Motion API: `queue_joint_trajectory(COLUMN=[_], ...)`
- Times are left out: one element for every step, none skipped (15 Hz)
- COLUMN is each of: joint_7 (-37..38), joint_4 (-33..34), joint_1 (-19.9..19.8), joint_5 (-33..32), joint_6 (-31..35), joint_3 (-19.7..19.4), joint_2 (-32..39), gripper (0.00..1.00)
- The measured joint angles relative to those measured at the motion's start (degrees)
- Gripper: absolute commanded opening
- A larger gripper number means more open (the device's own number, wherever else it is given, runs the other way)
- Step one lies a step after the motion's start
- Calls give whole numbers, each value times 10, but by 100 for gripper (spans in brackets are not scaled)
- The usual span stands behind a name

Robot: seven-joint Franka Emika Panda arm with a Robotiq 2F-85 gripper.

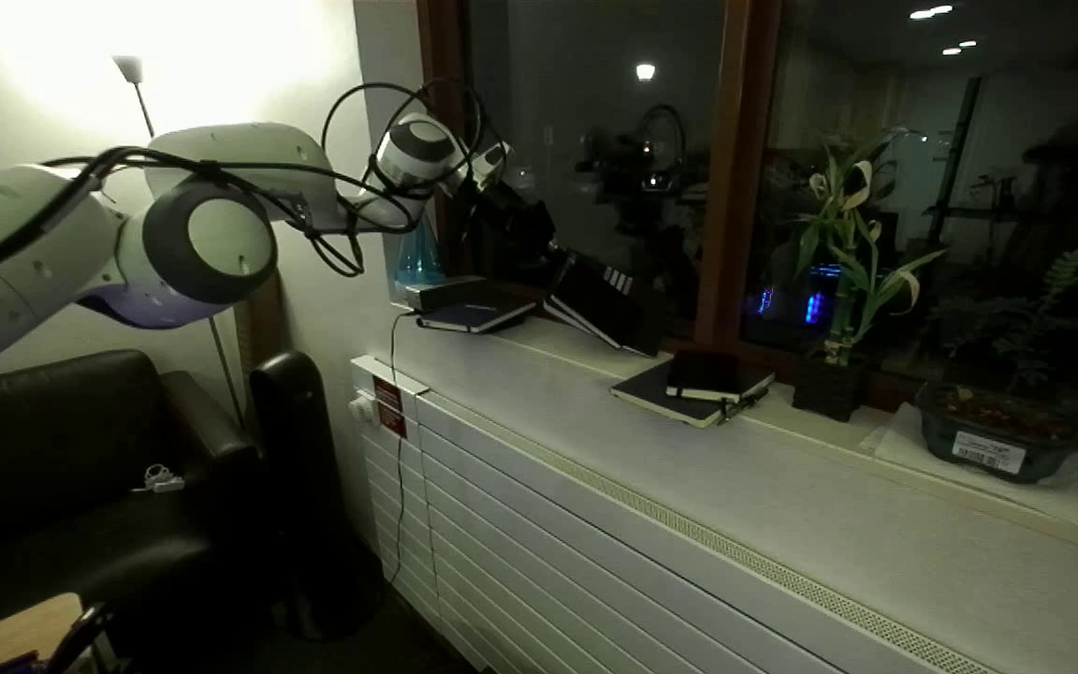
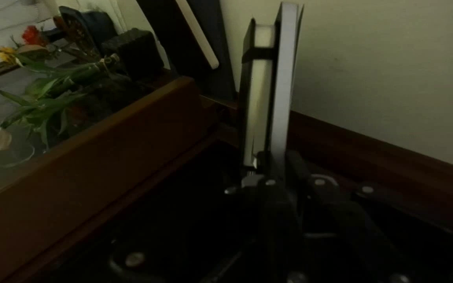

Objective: Put one middle book on top of the book on the left.

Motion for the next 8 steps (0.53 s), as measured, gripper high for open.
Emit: queue_joint_trajectory(joint_7=[0,-1,-2,-3,-4,-6,-9,-13], joint_4=[0,0,0,0,0,0,0,0], joint_1=[5,9,13,16,19,22,25,27], joint_5=[-12,-23,-33,-42,-50,-56,-61,-65], joint_6=[0,0,0,0,1,2,4,5], joint_3=[-6,-12,-16,-20,-23,-26,-26,-27], joint_2=[12,24,34,44,53,60,66,71], gripper=[3,3,3,3,3,3,3,3])
